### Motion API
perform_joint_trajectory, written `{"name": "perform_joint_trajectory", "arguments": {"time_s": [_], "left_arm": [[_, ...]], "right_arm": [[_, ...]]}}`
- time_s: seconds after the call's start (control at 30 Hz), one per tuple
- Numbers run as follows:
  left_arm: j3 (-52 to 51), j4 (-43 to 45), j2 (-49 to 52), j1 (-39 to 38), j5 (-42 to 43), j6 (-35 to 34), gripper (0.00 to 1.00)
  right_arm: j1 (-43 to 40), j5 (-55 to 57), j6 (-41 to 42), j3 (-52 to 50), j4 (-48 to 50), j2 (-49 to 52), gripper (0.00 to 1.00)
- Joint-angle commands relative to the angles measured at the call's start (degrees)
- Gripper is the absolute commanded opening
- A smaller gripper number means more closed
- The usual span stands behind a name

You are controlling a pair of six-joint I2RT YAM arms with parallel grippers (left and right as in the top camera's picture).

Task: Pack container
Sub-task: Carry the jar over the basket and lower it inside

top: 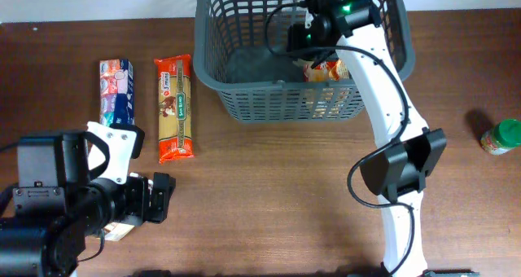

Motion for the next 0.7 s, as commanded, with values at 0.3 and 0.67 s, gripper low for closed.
{"name": "perform_joint_trajectory", "arguments": {"time_s": [0.3, 0.67], "left_arm": [[0.9, -0.1, 0.2, 0.3, -0.4, -0.3, 0.99], [0.9, -0.1, 0.2, 0.3, -0.4, -0.3, 0.99]], "right_arm": [[3.0, -0.6, -6.7, 0.3, -4.5, 6.9, 0.05], [3.1, -0.6, -6.8, -6.8, -4.0, 8.5, 0.22]]}}
